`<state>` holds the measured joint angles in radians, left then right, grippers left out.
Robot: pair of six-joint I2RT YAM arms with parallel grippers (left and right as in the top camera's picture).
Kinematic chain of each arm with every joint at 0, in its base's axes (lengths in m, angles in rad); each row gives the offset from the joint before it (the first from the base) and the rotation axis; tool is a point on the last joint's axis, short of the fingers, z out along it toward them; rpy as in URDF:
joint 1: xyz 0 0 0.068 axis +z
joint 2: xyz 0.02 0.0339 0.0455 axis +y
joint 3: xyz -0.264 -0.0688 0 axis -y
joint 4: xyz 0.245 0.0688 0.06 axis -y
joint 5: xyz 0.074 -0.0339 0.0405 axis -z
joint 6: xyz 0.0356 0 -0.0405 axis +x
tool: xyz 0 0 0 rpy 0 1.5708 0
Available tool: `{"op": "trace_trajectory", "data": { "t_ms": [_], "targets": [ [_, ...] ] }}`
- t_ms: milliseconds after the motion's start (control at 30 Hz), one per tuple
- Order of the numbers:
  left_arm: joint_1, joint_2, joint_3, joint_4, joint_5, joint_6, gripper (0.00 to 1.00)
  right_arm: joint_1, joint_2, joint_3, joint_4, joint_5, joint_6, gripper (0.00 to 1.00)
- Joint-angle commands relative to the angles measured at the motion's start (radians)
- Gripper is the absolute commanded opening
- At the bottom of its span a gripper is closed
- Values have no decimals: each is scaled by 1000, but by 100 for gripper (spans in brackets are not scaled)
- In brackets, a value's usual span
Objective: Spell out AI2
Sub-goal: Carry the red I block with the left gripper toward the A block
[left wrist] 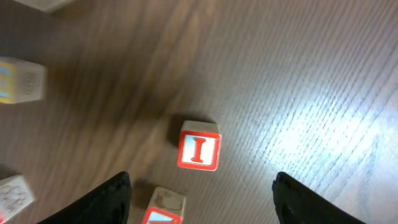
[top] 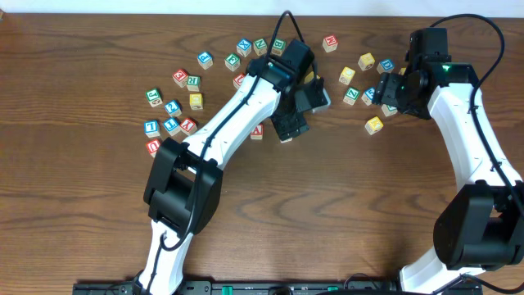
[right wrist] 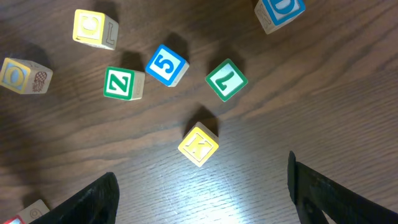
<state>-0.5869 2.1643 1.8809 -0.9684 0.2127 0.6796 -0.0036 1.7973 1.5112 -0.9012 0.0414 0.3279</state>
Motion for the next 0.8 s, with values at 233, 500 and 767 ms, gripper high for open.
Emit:
{"op": "trace_trajectory", "data": {
  "t_ms": [233,500,767],
  "targets": [
    [1,6,-112,126,26,8,74,-10,-18,-3,-8,9,-12,83],
    [2,6,-184,206,3,8,74,-10,-18,-3,-7,9,-12,82],
    [2,6,-238,285,-11,8,74,-8,-18,-3,-8,9,-12,83]
  ]
}}
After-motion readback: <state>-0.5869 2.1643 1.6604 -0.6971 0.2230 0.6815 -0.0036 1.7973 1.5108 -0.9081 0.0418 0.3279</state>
